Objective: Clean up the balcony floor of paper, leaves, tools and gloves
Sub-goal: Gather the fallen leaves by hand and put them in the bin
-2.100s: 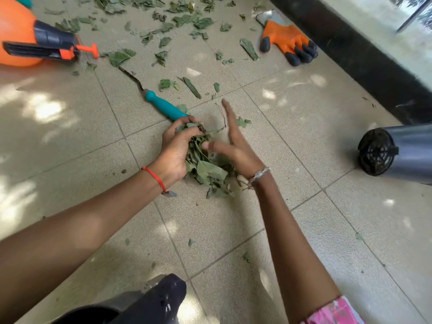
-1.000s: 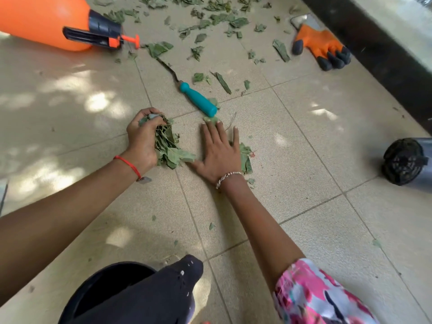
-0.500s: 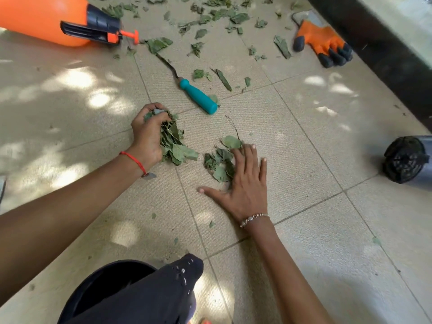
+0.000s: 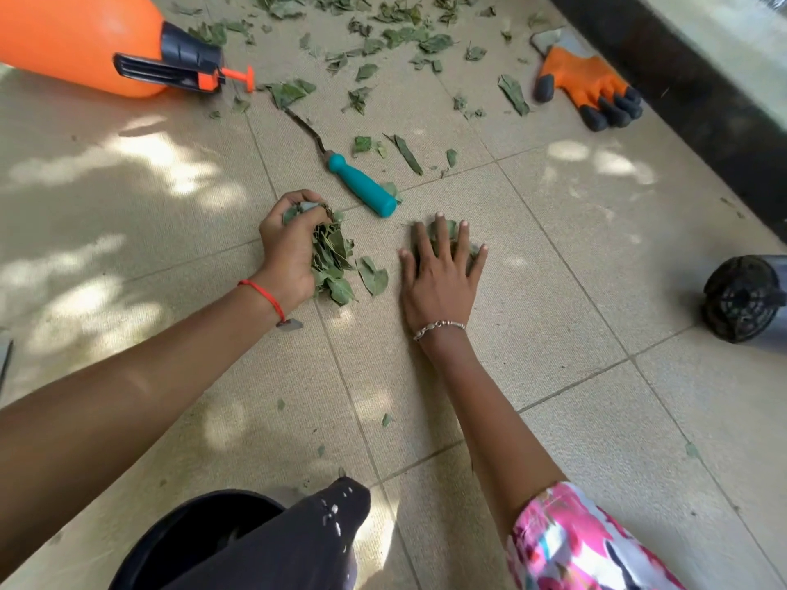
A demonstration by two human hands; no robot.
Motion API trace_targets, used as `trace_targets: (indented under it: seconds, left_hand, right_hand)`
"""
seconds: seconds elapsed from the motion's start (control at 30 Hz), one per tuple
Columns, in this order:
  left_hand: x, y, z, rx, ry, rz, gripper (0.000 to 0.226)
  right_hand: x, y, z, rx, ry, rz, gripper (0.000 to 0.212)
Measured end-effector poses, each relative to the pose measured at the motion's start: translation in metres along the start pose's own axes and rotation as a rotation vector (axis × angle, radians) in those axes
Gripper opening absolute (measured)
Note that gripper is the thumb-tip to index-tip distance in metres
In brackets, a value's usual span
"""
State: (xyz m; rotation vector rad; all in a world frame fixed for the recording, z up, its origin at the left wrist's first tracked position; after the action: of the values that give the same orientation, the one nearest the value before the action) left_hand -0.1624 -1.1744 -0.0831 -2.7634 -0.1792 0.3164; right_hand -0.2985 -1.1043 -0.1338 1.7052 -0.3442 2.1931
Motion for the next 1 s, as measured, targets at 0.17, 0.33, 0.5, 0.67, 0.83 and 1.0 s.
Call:
trace_targets:
  seconds: [0.17,0.33,0.5,0.67,0.83,1.0]
  left_hand:
    - [-0.006,0.003,0.002,-0.001,-0.028,-0.014,0.031]
    - [-0.008,0.011,0.000,-0.016,-0.032,-0.056,0.030]
    - [-0.009,0.013,0.002,0.000,-0.027,-0.066,0.031]
    - [-0.011,0.014,0.004,-0.012,-0.012,-0.062,0.032]
    - [-0.017,0.021,0.002,-0.044,0.001,-0.066,0.033]
    - [-0.019,0.033,-0.003,-0.072,-0.013,-0.062,0.032]
  right_hand:
    - [0.002,-0.005,-0.002,0.114,-0.014,-0.005,0.057]
    - [0.006,-0.010,0.005,0.297,-0.045,0.024,0.076]
    - [-0.002,-0.010,0.001,0.201,-0.079,-0.041,0.051]
    - [0.001,0.005,-0.022,0.081,-0.072,-0.091,0.050]
    - [0.017,0.030,-0.018,0.158,0.011,-0.072,0.048]
    - [0.027,0.083,0.002,0.259,0.163,-0.009,0.047]
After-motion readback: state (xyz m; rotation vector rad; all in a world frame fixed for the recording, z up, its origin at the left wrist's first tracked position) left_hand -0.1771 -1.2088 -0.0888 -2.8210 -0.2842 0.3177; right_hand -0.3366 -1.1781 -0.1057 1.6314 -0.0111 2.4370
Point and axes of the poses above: each hand's wrist, its own y-axis towards the middle knuckle, its own x-axis out of the back of the hand, z = x × y, the point moved 1 cm from there along y, towards the middle knuckle, and after that the axes turned 2 degrees about -x, right-handed, at the moved point
